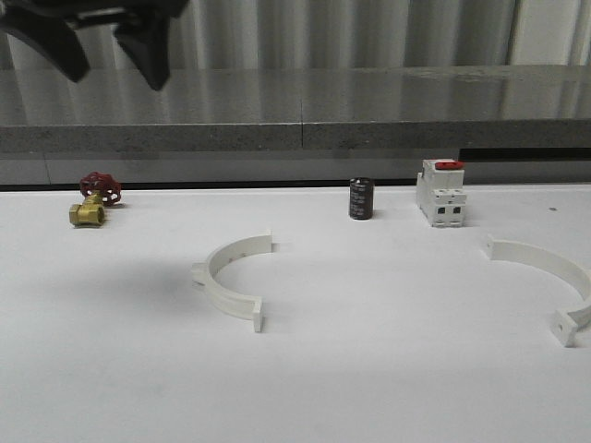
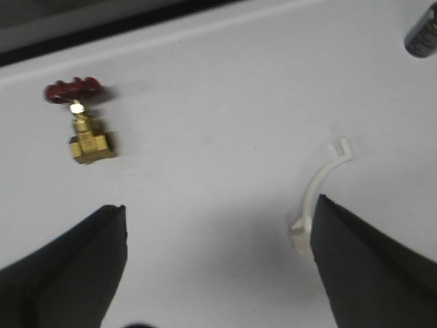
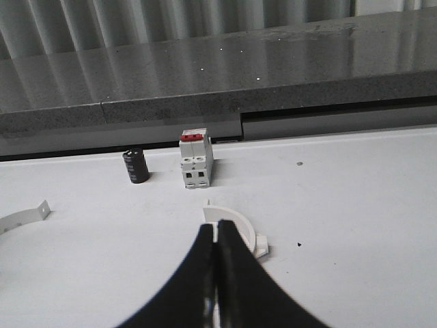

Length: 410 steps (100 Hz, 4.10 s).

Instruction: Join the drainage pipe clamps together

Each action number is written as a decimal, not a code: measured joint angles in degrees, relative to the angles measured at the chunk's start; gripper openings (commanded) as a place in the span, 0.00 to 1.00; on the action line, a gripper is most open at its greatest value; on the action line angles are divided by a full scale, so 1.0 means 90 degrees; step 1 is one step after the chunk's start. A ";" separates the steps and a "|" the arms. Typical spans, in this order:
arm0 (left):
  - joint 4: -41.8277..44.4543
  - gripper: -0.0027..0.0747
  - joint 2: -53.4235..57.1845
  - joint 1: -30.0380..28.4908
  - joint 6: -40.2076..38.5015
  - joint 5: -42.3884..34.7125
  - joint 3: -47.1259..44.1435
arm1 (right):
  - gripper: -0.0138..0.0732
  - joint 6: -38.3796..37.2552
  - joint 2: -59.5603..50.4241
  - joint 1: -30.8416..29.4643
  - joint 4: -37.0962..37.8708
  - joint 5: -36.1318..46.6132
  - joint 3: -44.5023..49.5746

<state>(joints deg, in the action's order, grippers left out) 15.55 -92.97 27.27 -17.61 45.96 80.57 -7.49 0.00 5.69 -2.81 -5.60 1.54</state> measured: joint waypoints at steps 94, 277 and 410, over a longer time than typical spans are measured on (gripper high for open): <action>-0.0756 0.74 0.7122 -0.2077 0.0344 -0.1553 -0.5381 | 0.08 0.0000 0.0000 0.0000 0.0000 0.0000 0.0000; -0.0775 0.01 0.8744 -0.2077 0.0350 -0.1192 -0.5947 | 0.81 0.0000 0.7671 0.0000 0.0028 -0.3027 -0.5099; -0.0775 0.01 0.8744 -0.2077 0.0350 -0.1192 -0.5947 | 0.80 0.0059 1.1844 -0.0369 0.0523 -0.3365 -0.7126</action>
<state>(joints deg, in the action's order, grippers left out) 8.58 -14.28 8.58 -14.46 35.23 27.04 -6.97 106.60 2.37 1.90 -35.88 -62.60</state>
